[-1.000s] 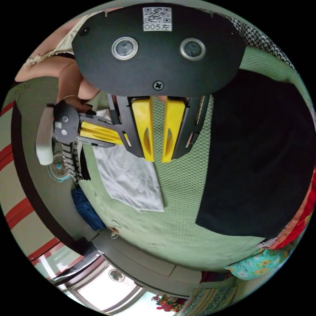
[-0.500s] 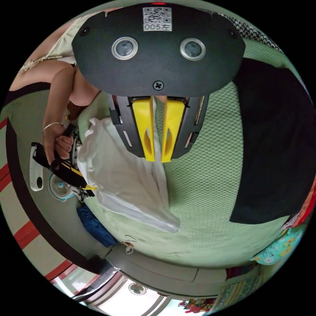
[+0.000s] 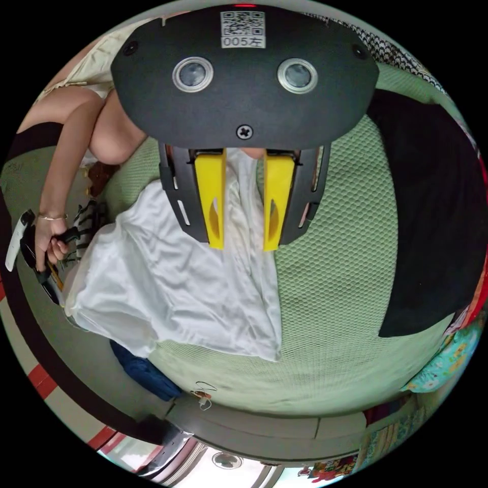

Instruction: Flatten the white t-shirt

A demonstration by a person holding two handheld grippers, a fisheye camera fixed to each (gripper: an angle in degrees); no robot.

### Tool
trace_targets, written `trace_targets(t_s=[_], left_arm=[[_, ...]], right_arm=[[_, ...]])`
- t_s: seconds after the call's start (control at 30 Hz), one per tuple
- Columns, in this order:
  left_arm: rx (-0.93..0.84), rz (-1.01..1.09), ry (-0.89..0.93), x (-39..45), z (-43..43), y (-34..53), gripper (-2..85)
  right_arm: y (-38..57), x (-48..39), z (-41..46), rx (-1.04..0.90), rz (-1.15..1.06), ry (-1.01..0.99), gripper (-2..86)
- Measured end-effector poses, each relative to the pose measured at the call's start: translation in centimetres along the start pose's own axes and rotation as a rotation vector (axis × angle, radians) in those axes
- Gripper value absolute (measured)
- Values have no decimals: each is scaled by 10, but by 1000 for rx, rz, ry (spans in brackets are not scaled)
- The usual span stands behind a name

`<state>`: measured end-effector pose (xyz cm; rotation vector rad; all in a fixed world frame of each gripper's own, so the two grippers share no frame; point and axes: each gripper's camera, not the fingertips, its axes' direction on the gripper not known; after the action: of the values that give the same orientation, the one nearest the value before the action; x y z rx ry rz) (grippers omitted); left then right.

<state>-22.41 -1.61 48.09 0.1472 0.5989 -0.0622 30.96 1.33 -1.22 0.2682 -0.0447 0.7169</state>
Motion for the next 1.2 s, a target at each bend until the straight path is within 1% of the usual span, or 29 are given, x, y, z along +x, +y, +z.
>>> trace_targets(t_s=[0.1,0.13,0.17,0.23,0.3,0.37,0.43,0.47,0.6,0.7,0.77,0.87,1.03,1.13,1.2], left_arm=[[-11,7,-10,8,3,-2,118],[-18,9,-33,12,4,-3,116],[-20,9,-45,14,4,-3,112],[-26,8,-83,22,4,-5,89],[-27,14,-30,26,3,-6,59],[-24,16,-34,27,1,-5,41],[-8,15,-31,26,-10,-4,31],[-3,15,-33,25,-14,-4,29],[38,-45,-99,9,-42,5,21],[61,-110,-139,-7,-59,17,19],[77,-152,-155,-17,-70,25,19],[100,-232,-162,-34,-88,43,21],[95,-328,-369,-35,-120,80,32],[113,-353,-371,-37,-126,85,52],[134,-378,-395,-36,-131,89,73]], right_arm=[[-6,5,-3,-44,1,101,-13],[-7,3,-6,-32,9,132,-12],[-6,-4,-11,-19,-30,139,-11],[-5,-21,-16,-28,-107,133,-10],[-1,-37,-27,19,-144,118,-10],[7,-63,-40,65,-257,10,-10],[14,-83,-43,74,-327,-12,-10],[19,-95,-42,78,-377,-2,-10],[27,-122,-34,62,-454,48,-10],[28,-135,-17,-46,-461,-37,-11],[28,-143,5,-161,-442,-84,-10],[32,-156,30,-274,-435,-118,-10],[41,-177,56,-346,-431,-153,-9],[50,-197,71,-367,-463,-163,-6],[58,-211,80,-402,-499,-211,-2]])
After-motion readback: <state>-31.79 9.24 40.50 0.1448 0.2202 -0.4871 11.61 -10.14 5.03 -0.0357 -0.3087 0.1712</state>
